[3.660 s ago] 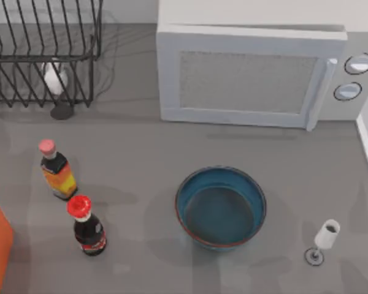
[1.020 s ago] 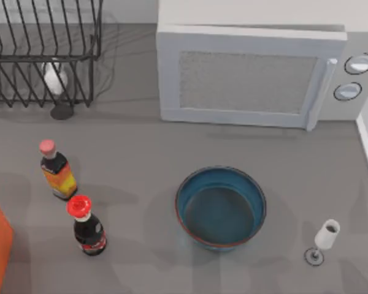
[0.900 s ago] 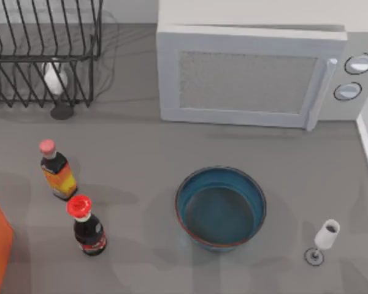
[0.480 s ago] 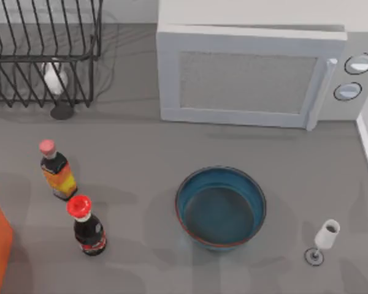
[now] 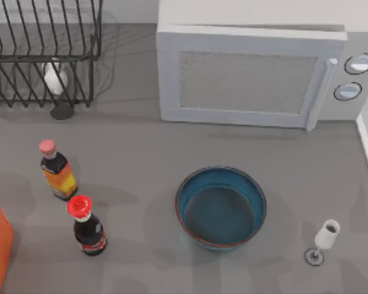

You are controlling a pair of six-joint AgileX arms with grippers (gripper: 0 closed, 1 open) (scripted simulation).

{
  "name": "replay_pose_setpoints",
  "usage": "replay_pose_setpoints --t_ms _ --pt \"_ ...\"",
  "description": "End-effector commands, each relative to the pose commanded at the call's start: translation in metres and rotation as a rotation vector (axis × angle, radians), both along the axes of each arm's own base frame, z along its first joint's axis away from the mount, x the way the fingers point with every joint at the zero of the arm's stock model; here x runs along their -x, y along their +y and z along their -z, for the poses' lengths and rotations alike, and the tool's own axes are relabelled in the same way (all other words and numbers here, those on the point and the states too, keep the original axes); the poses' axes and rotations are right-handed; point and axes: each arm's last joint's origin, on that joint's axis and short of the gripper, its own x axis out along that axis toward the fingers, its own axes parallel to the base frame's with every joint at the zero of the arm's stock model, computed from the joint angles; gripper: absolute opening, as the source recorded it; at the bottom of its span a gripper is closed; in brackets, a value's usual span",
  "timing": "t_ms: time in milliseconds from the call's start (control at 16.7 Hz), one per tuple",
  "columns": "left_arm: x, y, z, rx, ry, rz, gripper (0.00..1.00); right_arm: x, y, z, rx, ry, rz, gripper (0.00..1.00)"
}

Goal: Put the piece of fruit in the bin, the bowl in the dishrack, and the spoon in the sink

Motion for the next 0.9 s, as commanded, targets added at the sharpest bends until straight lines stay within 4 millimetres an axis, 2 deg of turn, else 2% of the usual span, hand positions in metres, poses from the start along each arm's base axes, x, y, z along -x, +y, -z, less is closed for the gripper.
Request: replay_pose_setpoints --t_ms 240,540,720,900 --pt "0.019 -0.013 0.019 0.305 -0.336 -0.22 1.0 0.0 0.0 0.0 0.0 0.0 0.0 1.0" --pt "0.032 -0.023 0.034 0.673 -0.688 -0.277 1.0 0.0 0.0 0.0 0.0 0.0 0.0 1.0" --pt "0.034 -0.026 0.037 0.798 -0.799 -0.258 1.0 0.0 0.0 0.0 0.0 0.0 0.0 1.0" --pt "0.035 -0.026 0.037 0.818 -0.817 -0.254 1.0 0.0 0.0 0.0 0.0 0.0 0.0 1.0"
